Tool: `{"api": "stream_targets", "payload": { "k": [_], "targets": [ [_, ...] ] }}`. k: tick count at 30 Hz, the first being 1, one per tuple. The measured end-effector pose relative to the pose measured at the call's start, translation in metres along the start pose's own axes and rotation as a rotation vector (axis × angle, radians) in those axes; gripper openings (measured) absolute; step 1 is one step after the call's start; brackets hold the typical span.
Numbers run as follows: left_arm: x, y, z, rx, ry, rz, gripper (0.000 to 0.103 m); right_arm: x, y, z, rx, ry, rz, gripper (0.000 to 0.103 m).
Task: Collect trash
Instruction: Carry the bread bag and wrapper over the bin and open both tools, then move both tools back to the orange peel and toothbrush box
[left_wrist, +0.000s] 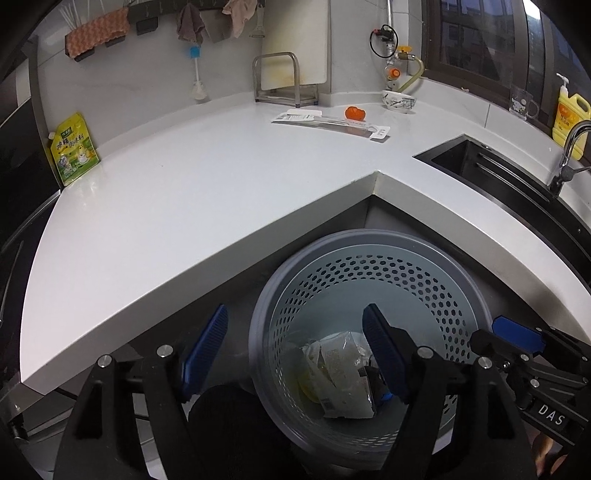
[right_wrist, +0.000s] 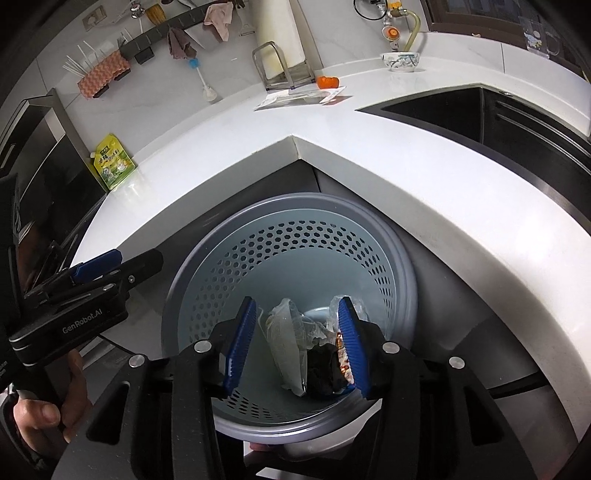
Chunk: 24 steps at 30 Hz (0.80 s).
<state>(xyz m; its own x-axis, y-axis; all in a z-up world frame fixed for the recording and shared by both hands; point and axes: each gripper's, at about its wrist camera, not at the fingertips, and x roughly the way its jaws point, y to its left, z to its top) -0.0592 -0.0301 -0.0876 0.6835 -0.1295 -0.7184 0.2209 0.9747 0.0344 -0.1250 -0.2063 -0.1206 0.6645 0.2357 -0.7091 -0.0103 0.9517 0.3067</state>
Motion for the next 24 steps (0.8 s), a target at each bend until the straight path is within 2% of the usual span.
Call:
{"api": "stream_targets", "payload": {
  "k": [7, 12, 17, 24],
  "targets": [
    [-0.005, 0.006, 0.005, -0.018, -0.008, 0.017, 0.079, -0.007, 0.003, 0.004, -0.012, -0.025, 0.003, 0.045],
    [-0.009, 0.013, 0.015, -0.040, -0.020, 0.025, 0.081, -0.018, 0.005, 0.019, -0.030, -0.061, 0.013, 0.045],
    [-0.013, 0.021, 0.037, -0.074, -0.043, 0.015, 0.085, -0.026, 0.004, 0.049, -0.068, -0.106, -0.003, 0.046],
    [-0.013, 0.027, 0.077, -0.097, -0.102, 0.016, 0.089, -0.021, 0.003, 0.109, -0.144, -0.152, -0.017, 0.047]
  ]
}}
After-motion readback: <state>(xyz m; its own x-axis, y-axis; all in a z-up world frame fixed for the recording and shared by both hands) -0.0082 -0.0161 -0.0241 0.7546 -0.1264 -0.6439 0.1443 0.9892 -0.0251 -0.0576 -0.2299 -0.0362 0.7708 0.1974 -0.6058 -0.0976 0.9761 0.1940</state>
